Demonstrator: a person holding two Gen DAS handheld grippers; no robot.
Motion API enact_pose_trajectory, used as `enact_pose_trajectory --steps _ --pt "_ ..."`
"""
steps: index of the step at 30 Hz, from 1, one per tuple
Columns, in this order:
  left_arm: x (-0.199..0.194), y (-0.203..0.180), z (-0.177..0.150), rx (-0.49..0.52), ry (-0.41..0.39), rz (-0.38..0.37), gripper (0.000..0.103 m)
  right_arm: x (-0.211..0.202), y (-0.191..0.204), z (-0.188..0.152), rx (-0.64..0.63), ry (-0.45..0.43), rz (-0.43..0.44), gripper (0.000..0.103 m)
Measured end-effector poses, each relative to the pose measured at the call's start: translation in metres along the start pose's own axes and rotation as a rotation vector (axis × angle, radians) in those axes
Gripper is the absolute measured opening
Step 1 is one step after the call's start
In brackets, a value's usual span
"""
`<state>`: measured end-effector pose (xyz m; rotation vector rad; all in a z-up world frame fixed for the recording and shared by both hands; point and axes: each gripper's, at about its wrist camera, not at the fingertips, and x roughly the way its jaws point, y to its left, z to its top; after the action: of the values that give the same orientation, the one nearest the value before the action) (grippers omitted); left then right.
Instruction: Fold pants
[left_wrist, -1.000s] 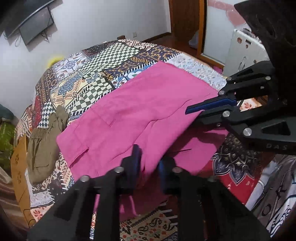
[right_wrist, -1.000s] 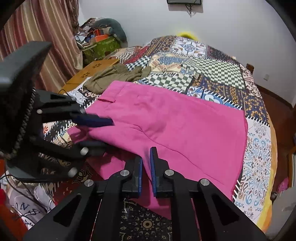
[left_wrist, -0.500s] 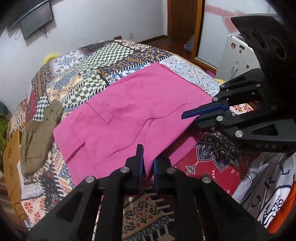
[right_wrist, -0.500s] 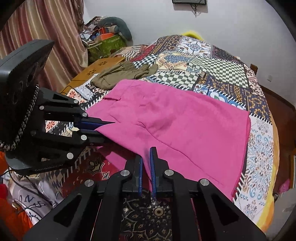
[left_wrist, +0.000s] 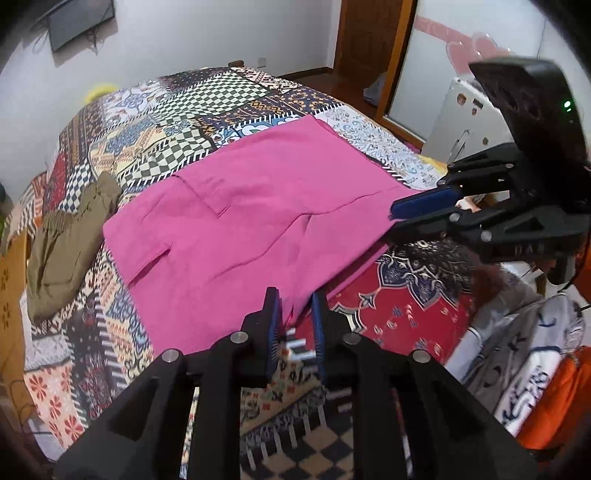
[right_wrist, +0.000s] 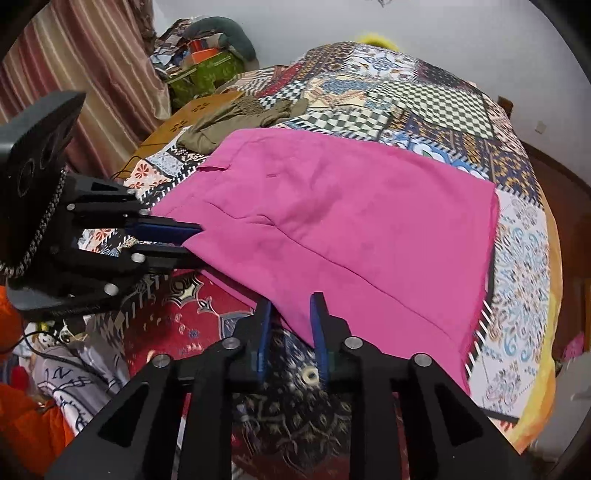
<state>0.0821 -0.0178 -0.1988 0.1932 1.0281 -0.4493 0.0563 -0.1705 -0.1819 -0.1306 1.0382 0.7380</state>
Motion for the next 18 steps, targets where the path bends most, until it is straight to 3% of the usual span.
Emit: enact_pose_trajectory --steps 4,9,11,13,18 --pt "-0.02 0.007 -0.002 -0.028 -0.028 -0.014 0.017 -0.016 -0.004 -0.001 0.0 -0.011 -0.01 0.019" --pt "-0.039 0.019 0.006 -0.074 -0.097 0.023 0.021 -0.035 -0.003 0.008 -0.013 -0.071 -0.026 0.02" --pt "-0.036 0.026 0.01 -0.103 -0.102 0.038 0.026 -0.035 -0.004 0.015 -0.002 -0.093 -0.02 0.029" --pt "-0.026 0.034 0.013 -0.133 -0.087 0.044 0.027 -0.028 -0.006 0.02 0.021 -0.11 -0.031 0.044" --pt "0.007 0.05 0.006 -0.188 -0.002 0.055 0.027 0.008 -0.015 0.019 0.063 -0.039 -0.031 0.045"
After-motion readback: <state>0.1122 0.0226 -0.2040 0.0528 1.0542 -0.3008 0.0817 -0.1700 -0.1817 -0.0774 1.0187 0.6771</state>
